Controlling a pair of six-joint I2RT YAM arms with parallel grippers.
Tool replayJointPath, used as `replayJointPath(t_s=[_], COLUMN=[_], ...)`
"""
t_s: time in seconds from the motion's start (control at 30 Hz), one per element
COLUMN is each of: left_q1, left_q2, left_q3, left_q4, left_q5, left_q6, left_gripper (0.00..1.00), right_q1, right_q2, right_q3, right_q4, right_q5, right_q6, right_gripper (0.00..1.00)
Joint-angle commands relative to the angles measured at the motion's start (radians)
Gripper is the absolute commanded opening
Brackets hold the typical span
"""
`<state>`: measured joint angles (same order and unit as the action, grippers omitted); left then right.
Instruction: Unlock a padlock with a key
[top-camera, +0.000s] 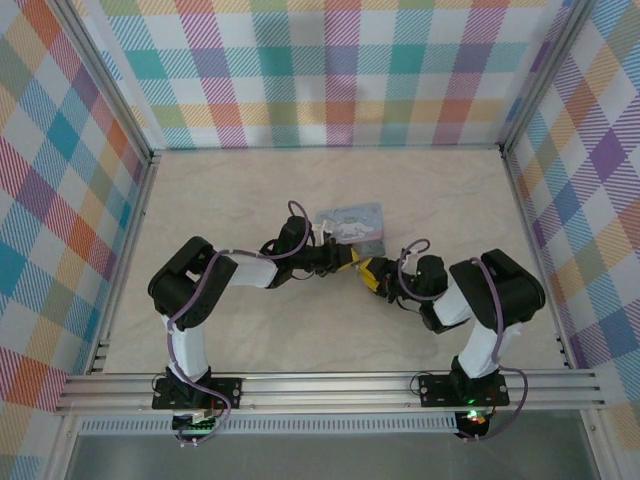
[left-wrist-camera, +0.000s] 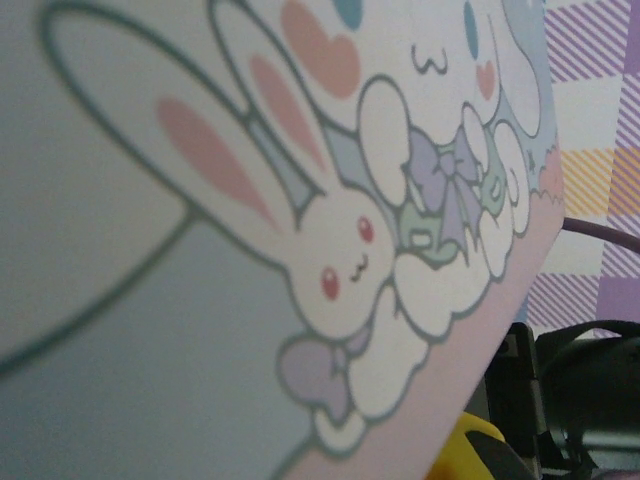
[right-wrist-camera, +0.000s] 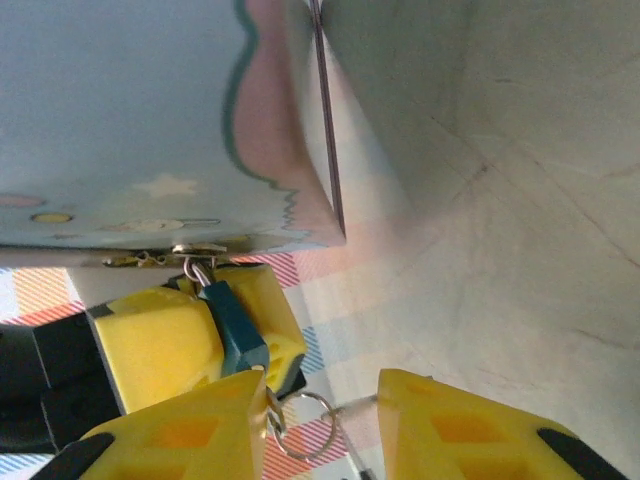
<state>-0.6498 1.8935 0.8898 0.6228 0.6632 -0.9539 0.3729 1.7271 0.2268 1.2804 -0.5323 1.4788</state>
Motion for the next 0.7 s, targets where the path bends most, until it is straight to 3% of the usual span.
replayJointPath(t_s=[0.0,0.1,0.17,0.23,0.33,0.5,0.67], left_q1=[-0.007,-0.007,-0.007,-0.007,-0.007,-0.007,-0.007], left_q2=[-0.045,-0.042,-0.042,-0.044,-0.048,-0.050,-0.050], left_q3=[0.001,0.004,0.006,0.006,0.009,0.012,0.012], left_q4=[0.022,0.022,0.019,0.018,0.014,0.006,-0.006], left_q5=[0.045,0.045,0.047,0.049,0.050,0.053,0.050], left_q6=[0.015,0.014,0.012,0.010,0.012,0.011,0.014], left_gripper=[0.00,0.00,0.00,0.00,0.00,0.00,0.00], right_q1=[-0.006,-0.005,-0.004,0.011,0.033,0.083,0.213], right_q2=[-0.112,-0.277,-0.418,-0.585,-0.758,-0.777,-0.686], right_q3=[-0.031,-0.027,0.005,0.070,0.175,0.327,0.442], right_q4=[-0.181,-0.435,-0.701,-1.032,-1.375,-1.626,-1.684], right_q5=[-0.017,-0.002,0.032,0.119,0.252,0.379,0.547], right_q6=[-0.165,-0.280,-0.384,-0.529,-0.707,-0.909,-1.038], right_gripper=[0.35,0.36,0.36,0.35,0.35,0.34,0.34])
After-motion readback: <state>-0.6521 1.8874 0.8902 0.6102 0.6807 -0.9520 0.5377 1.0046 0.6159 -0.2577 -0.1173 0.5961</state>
